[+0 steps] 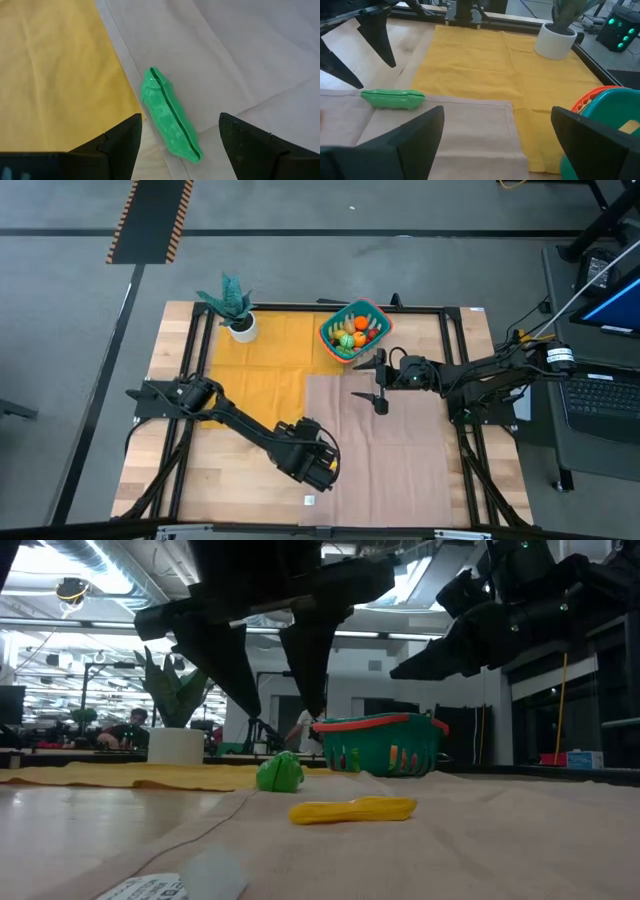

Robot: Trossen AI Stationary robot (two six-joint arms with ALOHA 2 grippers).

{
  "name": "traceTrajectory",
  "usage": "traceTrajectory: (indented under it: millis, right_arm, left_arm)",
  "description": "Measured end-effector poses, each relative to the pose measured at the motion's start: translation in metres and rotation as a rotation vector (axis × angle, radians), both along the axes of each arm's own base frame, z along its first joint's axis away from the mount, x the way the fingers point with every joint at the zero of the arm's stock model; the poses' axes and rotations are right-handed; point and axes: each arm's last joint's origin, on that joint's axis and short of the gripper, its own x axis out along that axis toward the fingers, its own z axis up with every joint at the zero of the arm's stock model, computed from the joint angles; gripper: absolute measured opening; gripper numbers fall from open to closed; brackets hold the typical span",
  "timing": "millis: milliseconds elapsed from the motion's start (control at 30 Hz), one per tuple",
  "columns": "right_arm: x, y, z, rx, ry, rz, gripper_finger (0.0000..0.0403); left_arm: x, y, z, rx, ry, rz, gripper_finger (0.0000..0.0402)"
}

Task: Pick and placing Produce into tupperware
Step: Put the green peas into the basket

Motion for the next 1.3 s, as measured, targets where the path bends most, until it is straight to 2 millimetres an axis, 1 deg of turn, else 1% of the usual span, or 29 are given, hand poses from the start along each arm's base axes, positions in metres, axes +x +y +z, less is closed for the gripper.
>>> traceTrajectory:
  millis: [367,667,933,1100,1300]
  right_arm:
    - [0.0,0.0,0.0,0.001,0.002,0.0,0.0365]
    - [-0.001,0.0,-0.002,-0.005,0.024,0.002,0.0365]
    - [-0.001,0.0,-0.002,-0.016,0.027,0.006,0.0365]
    - [-0.001,0.0,-0.002,-0.016,0.027,0.006,0.0365]
    - [-0.001,0.0,-0.003,-0.015,0.034,0.007,0.0365]
  left_arm:
    - [0.004,0.008,0.0,-0.032,-0.004,0.043,0.0256]
    - [0.016,0.015,-0.032,-0.078,0.064,0.075,0.0256]
    - [0.017,0.018,-0.032,-0.098,0.071,0.085,0.0256]
    - [0.019,0.018,-0.044,-0.14,0.112,0.093,0.0255]
    - [0.021,0.022,-0.046,-0.146,0.111,0.103,0.0242]
